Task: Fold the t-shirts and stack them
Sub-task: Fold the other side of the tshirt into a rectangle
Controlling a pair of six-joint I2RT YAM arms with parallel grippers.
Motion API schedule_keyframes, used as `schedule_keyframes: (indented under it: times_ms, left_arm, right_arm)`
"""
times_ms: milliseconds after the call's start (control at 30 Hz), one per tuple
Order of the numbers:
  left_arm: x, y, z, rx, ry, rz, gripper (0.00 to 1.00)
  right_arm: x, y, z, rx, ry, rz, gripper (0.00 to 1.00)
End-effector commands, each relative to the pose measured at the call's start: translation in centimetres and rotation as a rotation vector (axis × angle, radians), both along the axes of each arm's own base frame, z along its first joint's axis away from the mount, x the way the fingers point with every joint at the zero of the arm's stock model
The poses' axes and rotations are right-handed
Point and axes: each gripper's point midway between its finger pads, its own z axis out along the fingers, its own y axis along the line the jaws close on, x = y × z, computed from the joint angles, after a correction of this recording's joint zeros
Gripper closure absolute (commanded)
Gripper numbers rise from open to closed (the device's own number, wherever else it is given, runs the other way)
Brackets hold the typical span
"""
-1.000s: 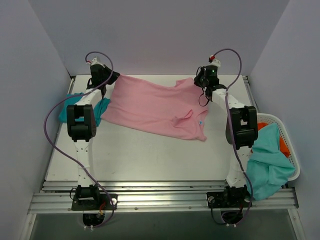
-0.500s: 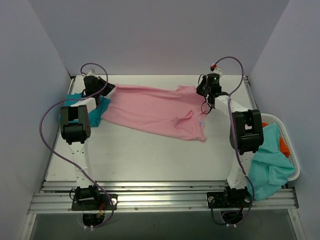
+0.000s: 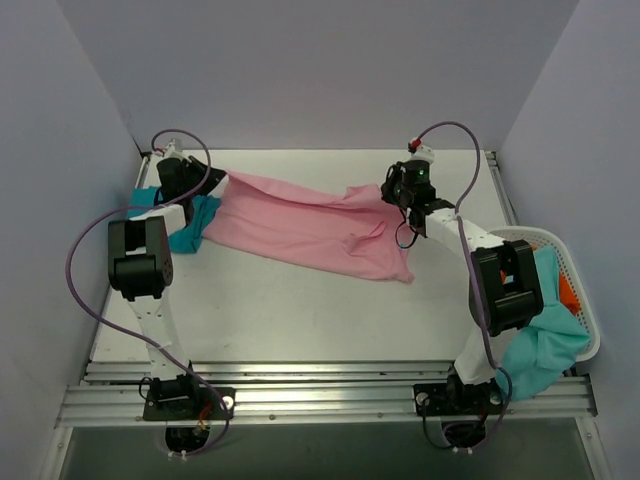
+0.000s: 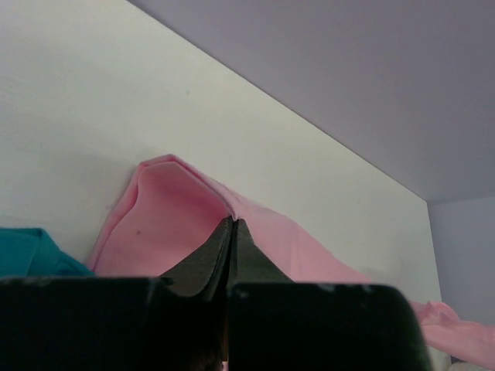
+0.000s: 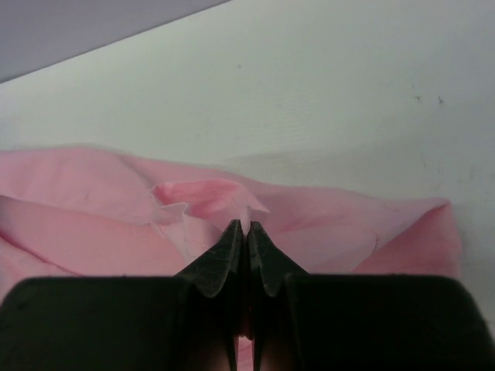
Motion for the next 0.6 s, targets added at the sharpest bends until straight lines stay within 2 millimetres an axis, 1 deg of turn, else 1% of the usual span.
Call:
schedule_keyframes:
  times_ms: [0, 33, 67, 100, 133, 167, 200, 233, 267, 333, 367, 467, 500, 567]
  left_arm:
    - [-0.9, 1.0, 2.9, 0.002, -0.085, 0.003, 0.98]
    - [-1.2, 1.1, 3.2, 0.003, -0.090, 0.009, 0.98]
    - [-1.4, 1.4, 3.0, 0.004, -0.084, 0.017, 0.98]
    - [-2.0, 1.5, 2.2, 0.002, -0.065, 0.021, 0.98]
    - [-2.2, 1.6, 2.4, 0.004, -0.066, 0.027, 0.98]
    - [-2.4, 1.9, 2.2, 0.005, -0.063, 0.038, 0.98]
    - [-2.9, 1.9, 1.5, 0.005, -0.044, 0.042, 0.98]
    - [-3.1, 2.1, 1.4, 0.004, -0.041, 0.045, 0.98]
    - [-3.3, 2.3, 1.1, -0.006, -0.031, 0.054, 0.98]
    - [-3.9, 2.5, 0.4, -0.020, -0.020, 0.062, 0.98]
    - [-4.0, 2.5, 0.3, -0.027, -0.018, 0.060, 0.98]
    - [-4.6, 2.8, -0.4, -0.030, -0.001, 0.072, 0.98]
    - [-4.7, 2.9, -0.5, -0.032, 0.001, 0.074, 0.98]
    - [-4.9, 3.0, -0.9, -0.038, 0.010, 0.077, 0.98]
  right_arm:
    - [-1.1, -0.1, 1.5, -0.009, -0.050, -0.033, 1.00]
    - [-1.4, 0.1, 1.4, -0.007, -0.050, -0.030, 1.00]
    - [-1.9, 0.1, 0.7, -0.008, -0.036, -0.033, 1.00]
    - [-2.2, 0.2, 0.4, -0.009, -0.031, -0.034, 1.00]
    - [-2.5, 0.1, 0.5, -0.010, -0.034, -0.038, 1.00]
    - [-2.9, 0.2, 0.0, -0.011, -0.024, -0.036, 1.00]
    - [-3.2, 0.2, -0.2, -0.013, -0.020, -0.038, 1.00]
    - [-3.3, 0.2, 0.0, -0.012, -0.024, -0.041, 1.00]
    - [-3.7, 0.2, -0.4, -0.015, -0.015, -0.041, 1.00]
    - [-4.1, 0.0, -0.3, -0.020, -0.016, -0.048, 1.00]
    - [-4.5, -0.2, -0.8, -0.029, -0.003, -0.056, 1.00]
    - [-5.1, -0.5, -0.5, -0.030, -0.010, -0.063, 1.00]
    - [-5.6, -0.6, -0.9, -0.032, 0.001, -0.062, 1.00]
    - [-6.0, -0.6, -0.6, -0.029, -0.007, -0.061, 1.00]
